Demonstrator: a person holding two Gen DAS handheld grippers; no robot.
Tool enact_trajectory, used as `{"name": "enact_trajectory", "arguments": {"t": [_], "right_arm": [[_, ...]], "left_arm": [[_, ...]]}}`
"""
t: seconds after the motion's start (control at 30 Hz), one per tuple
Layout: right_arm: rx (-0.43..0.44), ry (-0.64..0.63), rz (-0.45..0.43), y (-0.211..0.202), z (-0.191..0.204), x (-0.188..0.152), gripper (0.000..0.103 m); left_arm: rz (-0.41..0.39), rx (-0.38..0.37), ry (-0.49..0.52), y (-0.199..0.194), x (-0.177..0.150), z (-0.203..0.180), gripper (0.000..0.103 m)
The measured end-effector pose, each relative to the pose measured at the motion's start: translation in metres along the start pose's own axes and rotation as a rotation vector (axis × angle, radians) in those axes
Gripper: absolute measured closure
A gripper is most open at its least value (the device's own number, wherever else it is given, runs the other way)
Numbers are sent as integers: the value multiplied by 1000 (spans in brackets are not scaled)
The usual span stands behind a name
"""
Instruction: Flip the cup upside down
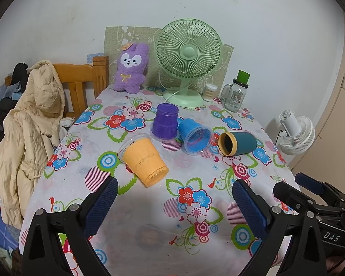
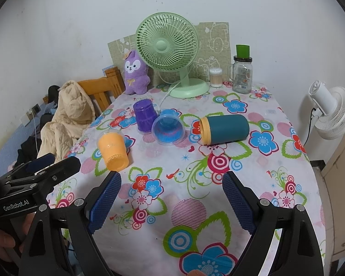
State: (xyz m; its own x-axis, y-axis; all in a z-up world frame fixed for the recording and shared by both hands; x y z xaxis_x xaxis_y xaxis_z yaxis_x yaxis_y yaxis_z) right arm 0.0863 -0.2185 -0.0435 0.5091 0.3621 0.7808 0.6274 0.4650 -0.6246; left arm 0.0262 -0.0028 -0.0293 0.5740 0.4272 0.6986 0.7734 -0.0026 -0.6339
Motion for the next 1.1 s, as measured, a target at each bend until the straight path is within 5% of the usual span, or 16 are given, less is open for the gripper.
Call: {"name": "enact_trajectory", "arguments": {"t": [1.1], "right_arm": [[31,-48,44,44,9,25,12]], "left_arm": [[48,30,-67,28,8,39,2]]}}
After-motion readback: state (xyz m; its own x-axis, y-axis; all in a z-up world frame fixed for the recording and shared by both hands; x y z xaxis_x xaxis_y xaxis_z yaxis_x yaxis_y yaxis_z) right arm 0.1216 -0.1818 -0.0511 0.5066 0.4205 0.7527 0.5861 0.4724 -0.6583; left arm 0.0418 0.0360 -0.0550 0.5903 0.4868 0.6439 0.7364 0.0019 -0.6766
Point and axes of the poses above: each gripper's, at about its wrist camera, not at the fingertips, and y roughly the way its jaws point, z to its left, x to its top, the point moved 4 cm from there along y, roughly the way its jaws point, and after that the axes turned 12 degrees about -y, right-handed, at the moved point
